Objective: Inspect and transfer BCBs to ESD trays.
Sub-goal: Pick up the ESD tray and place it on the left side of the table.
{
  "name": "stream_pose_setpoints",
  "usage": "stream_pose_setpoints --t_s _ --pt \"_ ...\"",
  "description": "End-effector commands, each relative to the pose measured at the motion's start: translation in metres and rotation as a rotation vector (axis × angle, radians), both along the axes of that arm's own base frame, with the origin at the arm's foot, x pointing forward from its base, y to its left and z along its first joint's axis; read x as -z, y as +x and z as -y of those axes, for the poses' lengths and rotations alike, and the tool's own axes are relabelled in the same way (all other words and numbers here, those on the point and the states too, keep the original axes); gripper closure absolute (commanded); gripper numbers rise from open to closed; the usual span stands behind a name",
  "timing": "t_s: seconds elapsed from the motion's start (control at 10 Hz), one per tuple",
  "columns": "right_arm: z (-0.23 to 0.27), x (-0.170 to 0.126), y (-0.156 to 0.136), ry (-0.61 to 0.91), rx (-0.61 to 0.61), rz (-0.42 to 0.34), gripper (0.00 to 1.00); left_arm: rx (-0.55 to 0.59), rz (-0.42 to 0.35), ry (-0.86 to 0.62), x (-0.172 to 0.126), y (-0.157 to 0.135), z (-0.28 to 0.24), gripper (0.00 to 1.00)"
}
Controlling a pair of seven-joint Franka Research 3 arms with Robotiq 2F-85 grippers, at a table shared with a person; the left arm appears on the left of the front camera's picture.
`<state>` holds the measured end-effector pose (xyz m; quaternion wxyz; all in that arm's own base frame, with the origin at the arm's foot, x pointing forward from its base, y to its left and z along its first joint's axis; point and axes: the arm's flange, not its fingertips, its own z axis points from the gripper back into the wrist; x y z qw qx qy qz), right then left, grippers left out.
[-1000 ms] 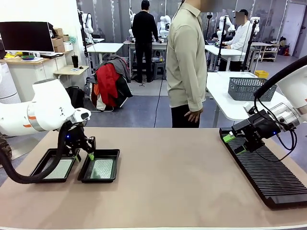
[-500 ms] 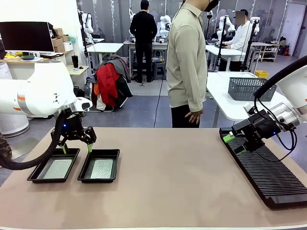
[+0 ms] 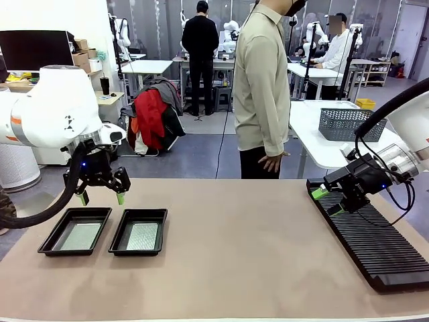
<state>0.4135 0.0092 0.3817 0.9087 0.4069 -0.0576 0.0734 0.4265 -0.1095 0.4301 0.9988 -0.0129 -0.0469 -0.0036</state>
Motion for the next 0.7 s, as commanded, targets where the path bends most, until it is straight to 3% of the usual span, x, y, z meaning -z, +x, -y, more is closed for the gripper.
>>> stream_pose_setpoints --t_s 0.0,0.6 --pt "-0.0009 -0.0011 -0.0023 0.001 0.003 -0.001 0.00 0.000 -0.008 0.000 0.0065 0.0024 0.0004 0.00" --pt "-0.0009 -0.0011 -0.0023 0.001 0.003 -0.001 0.00 0.000 -0.008 0.000 0.0065 0.0024 0.0004 0.00"
